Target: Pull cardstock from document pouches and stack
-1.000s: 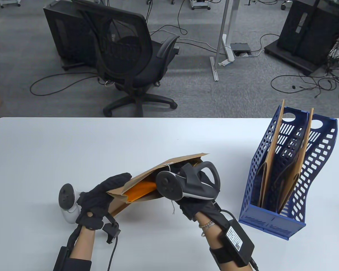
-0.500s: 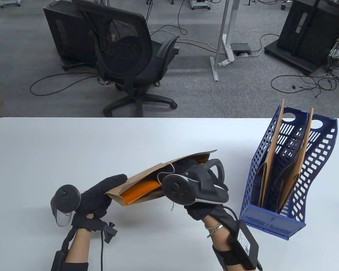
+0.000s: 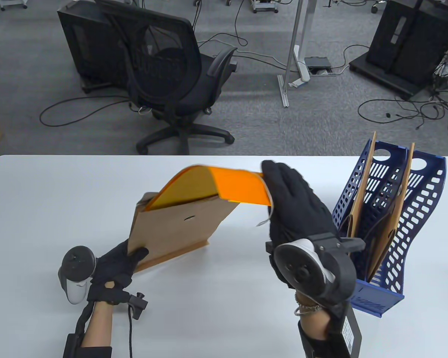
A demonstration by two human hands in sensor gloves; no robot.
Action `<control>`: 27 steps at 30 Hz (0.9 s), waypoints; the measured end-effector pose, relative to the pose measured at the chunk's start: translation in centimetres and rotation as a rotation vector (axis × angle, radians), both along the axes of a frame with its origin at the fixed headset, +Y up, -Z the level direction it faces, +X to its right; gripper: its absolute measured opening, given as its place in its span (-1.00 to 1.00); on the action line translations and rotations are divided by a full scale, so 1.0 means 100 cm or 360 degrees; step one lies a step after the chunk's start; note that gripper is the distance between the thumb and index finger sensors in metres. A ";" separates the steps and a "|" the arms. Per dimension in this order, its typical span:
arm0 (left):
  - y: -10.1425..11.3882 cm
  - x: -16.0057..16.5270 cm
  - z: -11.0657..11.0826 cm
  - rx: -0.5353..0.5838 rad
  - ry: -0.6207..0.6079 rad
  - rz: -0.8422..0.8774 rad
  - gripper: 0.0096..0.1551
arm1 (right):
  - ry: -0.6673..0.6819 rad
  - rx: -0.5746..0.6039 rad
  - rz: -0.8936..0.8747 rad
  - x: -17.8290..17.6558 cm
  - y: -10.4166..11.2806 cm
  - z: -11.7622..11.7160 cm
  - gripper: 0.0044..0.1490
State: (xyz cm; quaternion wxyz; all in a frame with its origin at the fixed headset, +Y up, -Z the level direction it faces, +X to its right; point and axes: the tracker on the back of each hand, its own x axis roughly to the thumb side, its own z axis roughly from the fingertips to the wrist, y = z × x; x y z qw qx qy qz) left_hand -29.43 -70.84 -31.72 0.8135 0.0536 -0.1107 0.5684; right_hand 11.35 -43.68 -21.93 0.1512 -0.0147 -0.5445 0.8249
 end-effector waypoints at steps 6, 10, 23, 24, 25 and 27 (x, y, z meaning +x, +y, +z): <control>-0.006 -0.009 -0.003 -0.0017 -0.0141 0.0237 -0.52 | -0.0146 0.0213 0.0011 0.030 -0.004 0.028 -0.39; -0.010 -0.011 -0.004 -0.0008 -0.0217 0.0379 -0.52 | -0.0157 0.0023 0.0079 0.032 -0.039 0.011 -0.39; -0.005 -0.032 0.001 0.0012 -0.0093 0.0488 -0.52 | -0.0292 -0.0896 0.1166 -0.012 -0.268 -0.068 -0.39; -0.005 -0.031 0.001 0.0002 -0.0102 0.0470 -0.51 | -0.0279 -0.0981 0.1158 -0.011 -0.281 -0.072 -0.40; -0.005 -0.030 0.000 -0.0005 -0.0107 0.0460 -0.52 | -0.0264 -0.1035 0.1142 -0.010 -0.288 -0.073 -0.40; -0.007 -0.027 -0.001 -0.0027 -0.0123 0.0426 -0.52 | -0.0218 -0.1165 0.1112 -0.005 -0.306 -0.077 -0.40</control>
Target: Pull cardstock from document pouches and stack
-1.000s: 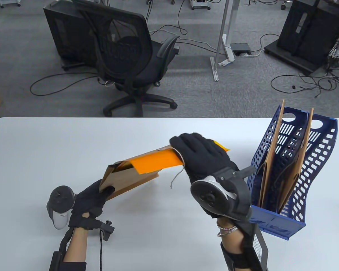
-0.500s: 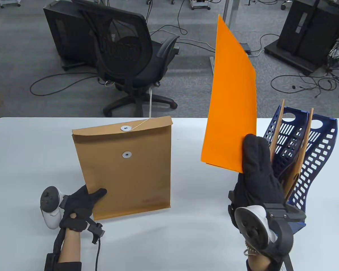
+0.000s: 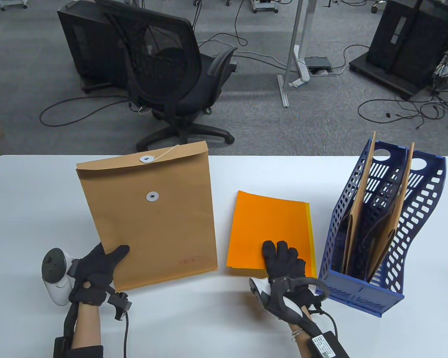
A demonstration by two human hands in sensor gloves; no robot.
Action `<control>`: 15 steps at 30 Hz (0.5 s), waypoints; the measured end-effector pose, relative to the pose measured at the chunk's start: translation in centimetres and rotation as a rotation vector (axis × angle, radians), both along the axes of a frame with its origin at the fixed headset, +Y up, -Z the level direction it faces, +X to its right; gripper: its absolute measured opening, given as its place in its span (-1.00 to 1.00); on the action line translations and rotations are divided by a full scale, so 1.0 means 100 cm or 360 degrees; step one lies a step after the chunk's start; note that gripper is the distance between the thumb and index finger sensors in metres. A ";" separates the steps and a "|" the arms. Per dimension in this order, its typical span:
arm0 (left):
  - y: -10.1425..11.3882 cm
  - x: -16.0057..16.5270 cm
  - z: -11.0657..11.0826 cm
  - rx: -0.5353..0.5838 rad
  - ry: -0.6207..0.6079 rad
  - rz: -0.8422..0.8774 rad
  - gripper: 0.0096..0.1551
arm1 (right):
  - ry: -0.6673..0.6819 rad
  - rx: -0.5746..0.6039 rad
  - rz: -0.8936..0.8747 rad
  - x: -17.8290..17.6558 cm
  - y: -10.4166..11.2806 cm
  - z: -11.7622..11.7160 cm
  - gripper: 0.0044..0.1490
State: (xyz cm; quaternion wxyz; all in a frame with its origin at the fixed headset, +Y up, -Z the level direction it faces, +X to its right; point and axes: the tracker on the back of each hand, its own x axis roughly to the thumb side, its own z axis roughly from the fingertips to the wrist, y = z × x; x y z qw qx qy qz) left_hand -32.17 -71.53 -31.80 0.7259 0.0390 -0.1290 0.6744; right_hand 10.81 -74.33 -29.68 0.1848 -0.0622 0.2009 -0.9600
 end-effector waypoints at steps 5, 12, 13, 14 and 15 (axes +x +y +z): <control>-0.004 0.002 -0.001 -0.0035 -0.0008 -0.0021 -0.51 | 0.0080 -0.0585 -0.0192 0.011 -0.016 -0.010 -0.29; -0.004 0.002 -0.001 -0.0057 -0.0028 -0.0032 -0.49 | 0.0061 -0.0852 -0.0607 0.024 -0.024 -0.009 0.09; -0.004 0.003 -0.001 -0.0061 -0.0028 -0.0031 -0.49 | 0.0070 -0.0824 -0.0646 0.025 -0.021 -0.009 0.06; -0.004 0.002 -0.001 -0.0066 -0.0026 -0.0030 -0.49 | 0.0101 -0.0785 -0.0704 0.025 -0.014 -0.007 0.03; -0.004 0.002 -0.001 -0.0071 -0.0026 -0.0030 -0.49 | 0.0137 -0.0702 -0.0755 0.024 -0.003 -0.005 0.00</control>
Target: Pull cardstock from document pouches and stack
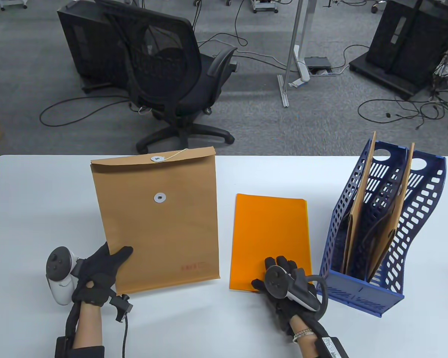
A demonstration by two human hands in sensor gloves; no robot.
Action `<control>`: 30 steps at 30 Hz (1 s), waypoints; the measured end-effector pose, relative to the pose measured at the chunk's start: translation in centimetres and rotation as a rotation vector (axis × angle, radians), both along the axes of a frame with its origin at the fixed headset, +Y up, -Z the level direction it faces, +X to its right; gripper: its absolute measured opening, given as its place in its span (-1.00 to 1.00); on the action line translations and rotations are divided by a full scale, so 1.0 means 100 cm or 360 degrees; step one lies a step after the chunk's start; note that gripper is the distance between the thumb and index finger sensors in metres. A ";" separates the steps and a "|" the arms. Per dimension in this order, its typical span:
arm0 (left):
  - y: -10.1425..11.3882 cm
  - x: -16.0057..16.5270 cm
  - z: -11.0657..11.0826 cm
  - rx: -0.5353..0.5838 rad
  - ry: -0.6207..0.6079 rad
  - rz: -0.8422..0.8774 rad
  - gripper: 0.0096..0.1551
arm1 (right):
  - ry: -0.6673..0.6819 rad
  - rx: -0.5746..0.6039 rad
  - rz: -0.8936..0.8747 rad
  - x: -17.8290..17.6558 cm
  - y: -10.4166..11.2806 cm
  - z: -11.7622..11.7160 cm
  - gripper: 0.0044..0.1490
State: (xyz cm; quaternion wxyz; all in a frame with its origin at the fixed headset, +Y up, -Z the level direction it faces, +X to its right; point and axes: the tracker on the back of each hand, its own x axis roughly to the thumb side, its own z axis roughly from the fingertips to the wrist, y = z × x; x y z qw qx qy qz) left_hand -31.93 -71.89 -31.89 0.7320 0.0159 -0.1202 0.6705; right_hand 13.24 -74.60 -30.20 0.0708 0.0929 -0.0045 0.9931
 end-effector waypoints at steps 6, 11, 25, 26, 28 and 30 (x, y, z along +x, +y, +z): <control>-0.001 0.001 0.000 -0.0036 0.0068 -0.0007 -0.42 | 0.0021 0.0201 -0.0018 -0.021 0.058 0.023 0.06; -0.001 0.000 -0.001 -0.0131 0.0059 -0.0186 -0.38 | -0.0003 0.0157 -0.0017 -0.044 0.046 0.041 0.09; -0.003 -0.044 -0.008 -0.0770 0.0574 -0.0375 -0.24 | 0.0012 0.0124 0.0046 -0.052 0.025 0.040 0.05; -0.009 -0.047 -0.009 -0.0852 0.0596 -0.0367 -0.24 | 0.0013 0.0133 0.0044 -0.052 0.026 0.041 0.05; -0.019 -0.051 -0.012 -0.0965 0.0687 -0.0464 -0.25 | 0.0016 0.0162 0.0045 -0.052 0.028 0.042 0.01; -0.031 -0.053 -0.014 -0.1107 0.0734 -0.0520 -0.24 | 0.0021 0.0169 0.0037 -0.052 0.028 0.043 0.01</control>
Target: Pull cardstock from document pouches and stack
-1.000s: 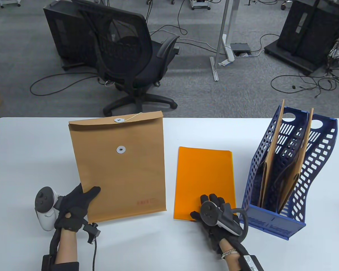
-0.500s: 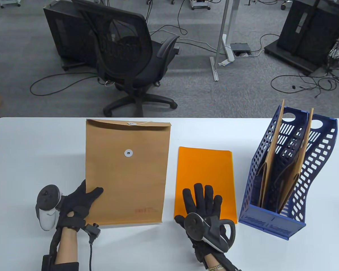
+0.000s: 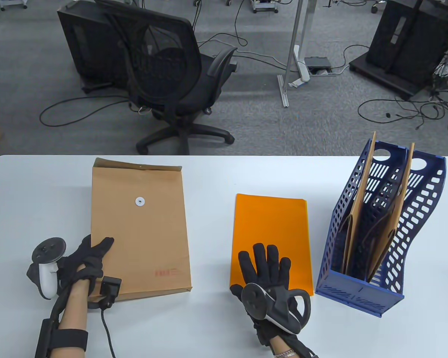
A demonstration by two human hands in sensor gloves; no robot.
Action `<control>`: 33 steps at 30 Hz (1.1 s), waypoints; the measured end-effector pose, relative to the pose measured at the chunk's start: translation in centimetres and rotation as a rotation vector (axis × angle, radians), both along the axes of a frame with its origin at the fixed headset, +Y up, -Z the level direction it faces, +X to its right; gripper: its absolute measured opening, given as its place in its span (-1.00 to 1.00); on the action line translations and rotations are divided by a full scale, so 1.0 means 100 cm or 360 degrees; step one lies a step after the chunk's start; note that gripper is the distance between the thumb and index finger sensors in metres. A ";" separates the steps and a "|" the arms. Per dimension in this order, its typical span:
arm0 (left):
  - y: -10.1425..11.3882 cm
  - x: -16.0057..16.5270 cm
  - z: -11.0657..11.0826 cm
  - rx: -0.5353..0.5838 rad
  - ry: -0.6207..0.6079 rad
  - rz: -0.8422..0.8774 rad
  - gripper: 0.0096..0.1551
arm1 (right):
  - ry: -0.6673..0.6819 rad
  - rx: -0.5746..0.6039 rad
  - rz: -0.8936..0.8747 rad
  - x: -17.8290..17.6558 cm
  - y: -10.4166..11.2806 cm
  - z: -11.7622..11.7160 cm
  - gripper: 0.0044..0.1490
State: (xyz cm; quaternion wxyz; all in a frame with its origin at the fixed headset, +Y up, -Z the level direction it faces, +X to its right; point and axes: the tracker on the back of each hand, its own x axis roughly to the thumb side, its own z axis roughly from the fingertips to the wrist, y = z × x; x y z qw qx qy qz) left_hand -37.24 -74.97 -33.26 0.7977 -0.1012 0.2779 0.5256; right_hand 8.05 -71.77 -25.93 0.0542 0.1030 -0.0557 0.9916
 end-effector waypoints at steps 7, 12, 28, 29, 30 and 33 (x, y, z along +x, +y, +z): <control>-0.016 -0.008 -0.004 -0.0257 0.0121 -0.0367 -0.30 | 0.0011 -0.0038 -0.0026 0.001 -0.002 -0.002 0.01; -0.012 -0.003 -0.001 -0.0236 0.0136 -0.0504 -0.23 | 0.0010 -0.0054 -0.0039 0.001 -0.003 -0.002 0.01; 0.054 0.141 0.055 0.0775 -0.0856 -0.0952 -0.13 | -0.0099 0.0073 -0.0103 0.012 0.004 -0.001 0.02; 0.053 0.147 0.057 0.0746 -0.0934 -0.0968 -0.12 | -0.0103 0.0088 -0.0109 0.012 0.005 0.000 0.03; 0.050 0.155 0.062 0.0677 -0.1036 -0.0953 -0.11 | -0.0111 0.0114 -0.0121 0.014 0.007 0.001 0.03; 0.034 0.167 0.072 0.0589 -0.1164 -0.0763 -0.11 | -0.0138 0.0199 -0.0167 0.020 0.013 0.003 0.03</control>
